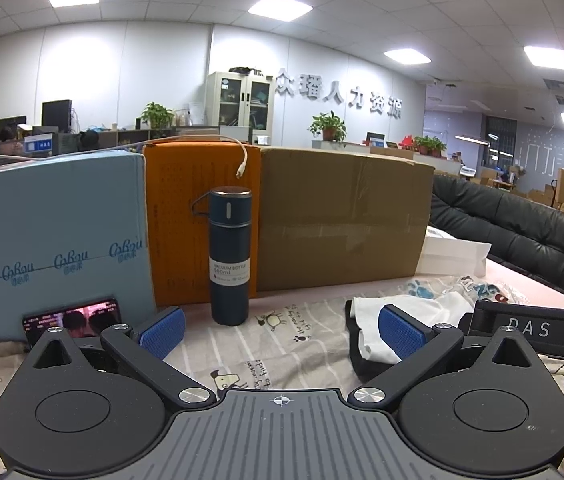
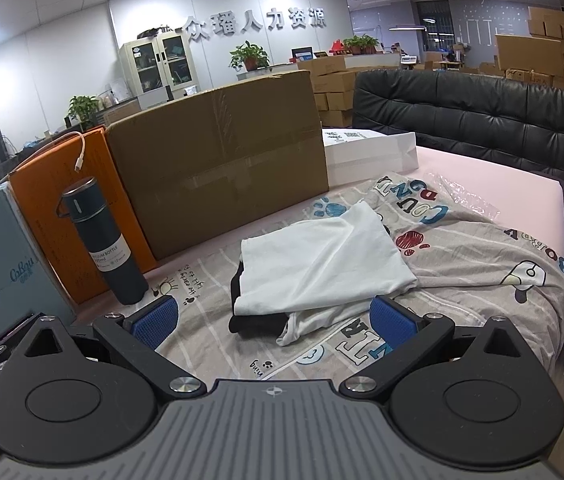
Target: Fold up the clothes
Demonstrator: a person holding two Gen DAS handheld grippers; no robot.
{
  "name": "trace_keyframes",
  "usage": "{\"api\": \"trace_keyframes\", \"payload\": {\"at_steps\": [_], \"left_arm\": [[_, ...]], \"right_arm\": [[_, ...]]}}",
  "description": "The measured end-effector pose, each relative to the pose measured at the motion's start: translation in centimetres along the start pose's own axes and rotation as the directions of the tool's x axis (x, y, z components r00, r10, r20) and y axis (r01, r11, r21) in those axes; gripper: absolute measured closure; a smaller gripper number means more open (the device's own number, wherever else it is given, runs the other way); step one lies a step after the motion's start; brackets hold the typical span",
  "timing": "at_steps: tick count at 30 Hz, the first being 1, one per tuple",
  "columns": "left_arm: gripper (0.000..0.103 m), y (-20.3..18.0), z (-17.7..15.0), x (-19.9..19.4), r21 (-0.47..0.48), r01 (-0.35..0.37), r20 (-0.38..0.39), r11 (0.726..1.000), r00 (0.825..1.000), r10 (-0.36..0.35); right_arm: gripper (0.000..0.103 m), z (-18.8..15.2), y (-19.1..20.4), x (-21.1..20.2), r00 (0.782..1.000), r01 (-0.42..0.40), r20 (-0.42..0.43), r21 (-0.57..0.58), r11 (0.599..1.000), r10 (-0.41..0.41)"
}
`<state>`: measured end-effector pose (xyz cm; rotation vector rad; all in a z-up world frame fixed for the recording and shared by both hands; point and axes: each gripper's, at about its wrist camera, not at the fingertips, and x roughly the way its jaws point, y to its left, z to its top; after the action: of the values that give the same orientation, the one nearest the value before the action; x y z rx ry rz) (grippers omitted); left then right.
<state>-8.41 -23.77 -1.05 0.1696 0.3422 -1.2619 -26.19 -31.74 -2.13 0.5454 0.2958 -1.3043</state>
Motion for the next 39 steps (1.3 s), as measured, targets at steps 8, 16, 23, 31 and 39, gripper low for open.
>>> {"api": "trace_keyframes", "payload": {"at_steps": [8,16,23,31,39], "left_arm": [[0.0,0.0,-0.1,0.1,-0.001,0.003,-0.004,1.0,1.0,-0.003],[0.0,0.0,-0.1,0.1,-0.003,0.004,-0.005,1.0,1.0,-0.004],[0.0,-0.2,0.0,0.1,-0.019,0.014,-0.009,1.0,1.0,-0.014],[0.0,-0.5,-0.1,0.1,-0.022,0.032,0.002,0.999,0.999,-0.032],[0.0,-0.6,-0.1,1.2,-0.03,0.053,-0.021,0.998,0.998,-0.054]], "right_arm": [[0.0,-0.1,-0.2,0.1,1.0,0.008,-0.009,0.006,1.0,-0.008],[0.0,-0.2,-0.4,0.2,1.0,0.007,-0.008,0.008,1.0,-0.007],[0.0,0.0,-0.6,-0.2,1.0,0.019,0.005,0.02,1.0,-0.019],[0.0,-0.2,-1.3,-0.5,0.998,0.046,0.03,0.049,0.998,-0.048],[0.0,0.0,-1.2,0.0,0.996,0.074,0.037,0.048,0.996,-0.076]]}}
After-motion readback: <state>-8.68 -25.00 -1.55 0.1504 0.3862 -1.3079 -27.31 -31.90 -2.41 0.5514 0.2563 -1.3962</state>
